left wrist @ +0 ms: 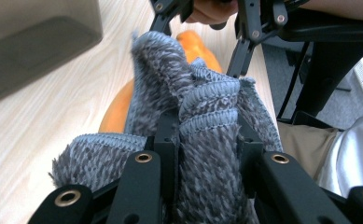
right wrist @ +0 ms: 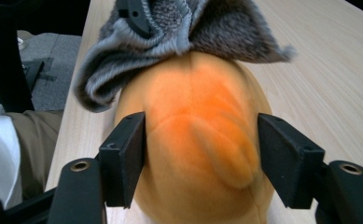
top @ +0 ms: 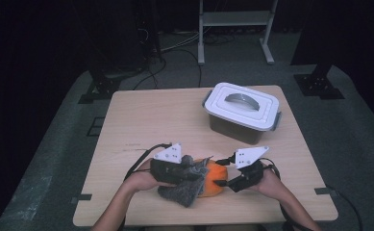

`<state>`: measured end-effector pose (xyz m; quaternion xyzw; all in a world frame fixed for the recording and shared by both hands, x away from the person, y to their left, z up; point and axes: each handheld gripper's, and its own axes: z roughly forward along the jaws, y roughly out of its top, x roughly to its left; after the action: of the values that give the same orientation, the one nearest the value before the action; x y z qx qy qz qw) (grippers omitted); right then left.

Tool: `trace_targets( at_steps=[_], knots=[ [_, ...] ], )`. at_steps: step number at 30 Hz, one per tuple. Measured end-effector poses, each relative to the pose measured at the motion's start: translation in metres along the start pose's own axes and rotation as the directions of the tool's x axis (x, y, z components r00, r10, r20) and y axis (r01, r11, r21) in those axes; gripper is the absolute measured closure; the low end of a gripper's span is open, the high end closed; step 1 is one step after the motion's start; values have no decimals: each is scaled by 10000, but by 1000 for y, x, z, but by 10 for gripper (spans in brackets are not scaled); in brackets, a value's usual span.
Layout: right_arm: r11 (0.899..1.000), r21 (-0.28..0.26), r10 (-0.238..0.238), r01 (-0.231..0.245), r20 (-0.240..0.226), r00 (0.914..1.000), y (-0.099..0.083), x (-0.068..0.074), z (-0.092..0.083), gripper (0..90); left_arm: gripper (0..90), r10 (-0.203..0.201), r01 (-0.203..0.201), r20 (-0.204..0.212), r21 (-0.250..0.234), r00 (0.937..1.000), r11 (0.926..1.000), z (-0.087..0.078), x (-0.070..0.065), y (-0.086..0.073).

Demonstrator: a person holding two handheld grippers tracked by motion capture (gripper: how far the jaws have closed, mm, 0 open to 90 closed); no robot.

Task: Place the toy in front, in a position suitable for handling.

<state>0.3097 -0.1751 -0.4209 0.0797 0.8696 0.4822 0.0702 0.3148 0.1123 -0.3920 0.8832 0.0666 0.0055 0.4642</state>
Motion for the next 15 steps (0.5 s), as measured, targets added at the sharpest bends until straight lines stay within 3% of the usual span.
trace_targets(
  at_steps=[3, 6, 15],
  knots=[
    [9999, 2, 133, -133, -28, 9999, 1, -1, 2, 364, 693, 13, -12, -108, 108, 9999, 9999, -2, 0, 0],
    [10000, 78, -10, 9, 141, 9999, 4, 0, 3, 454, 693, 156, -154, -139, 181, 9998, 9997, -2, -2, 6],
    [9992, -25, -393, 393, 320, 9987, 11, 10, 10, 493, 693, 996, -1002, 256, 252, 9947, 9946, 16, -10, 43]
  ],
)
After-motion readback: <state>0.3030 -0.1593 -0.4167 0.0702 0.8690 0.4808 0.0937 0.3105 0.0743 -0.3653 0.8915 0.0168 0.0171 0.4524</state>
